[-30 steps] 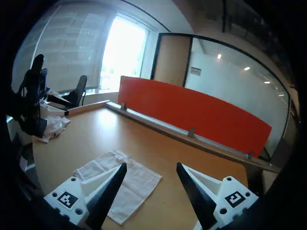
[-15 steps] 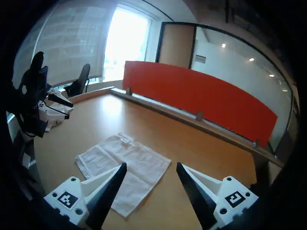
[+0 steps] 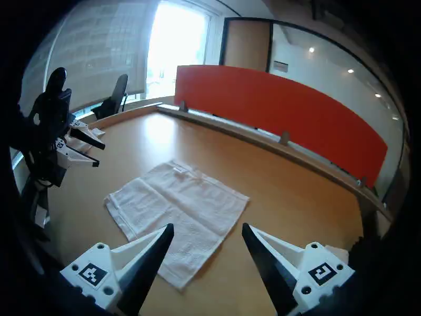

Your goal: Fold towel

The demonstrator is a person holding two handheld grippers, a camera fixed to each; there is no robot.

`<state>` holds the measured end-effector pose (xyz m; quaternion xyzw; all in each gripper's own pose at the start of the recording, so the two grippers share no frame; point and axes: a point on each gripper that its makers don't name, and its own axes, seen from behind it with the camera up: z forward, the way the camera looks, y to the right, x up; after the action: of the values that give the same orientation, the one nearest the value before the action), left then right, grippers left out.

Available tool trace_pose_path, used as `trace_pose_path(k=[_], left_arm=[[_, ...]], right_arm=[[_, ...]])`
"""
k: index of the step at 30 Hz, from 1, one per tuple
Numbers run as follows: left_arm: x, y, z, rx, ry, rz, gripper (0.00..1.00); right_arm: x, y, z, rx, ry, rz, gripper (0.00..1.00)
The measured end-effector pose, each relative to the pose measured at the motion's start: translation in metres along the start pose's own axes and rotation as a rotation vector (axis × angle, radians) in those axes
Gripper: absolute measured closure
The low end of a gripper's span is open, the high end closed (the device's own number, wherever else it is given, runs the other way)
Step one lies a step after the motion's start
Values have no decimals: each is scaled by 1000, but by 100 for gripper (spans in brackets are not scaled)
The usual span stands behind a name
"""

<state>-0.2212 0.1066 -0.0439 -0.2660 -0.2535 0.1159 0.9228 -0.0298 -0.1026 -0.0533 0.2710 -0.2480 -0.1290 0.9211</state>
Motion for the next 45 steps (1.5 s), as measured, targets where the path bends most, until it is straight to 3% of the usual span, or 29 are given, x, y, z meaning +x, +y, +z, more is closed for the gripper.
trace_pose_path(k=[17,29,45], left_arm=[[-54,21,25,-67,-116,14,19],[-84,32,35,-96,-189,18,19],[-105,43,44,-124,-277,22,19]], right_arm=[[-59,-21,19,54,-105,-6,0],[-96,-31,21,83,-182,-21,0],[-130,-37,22,128,-260,-44,1]])
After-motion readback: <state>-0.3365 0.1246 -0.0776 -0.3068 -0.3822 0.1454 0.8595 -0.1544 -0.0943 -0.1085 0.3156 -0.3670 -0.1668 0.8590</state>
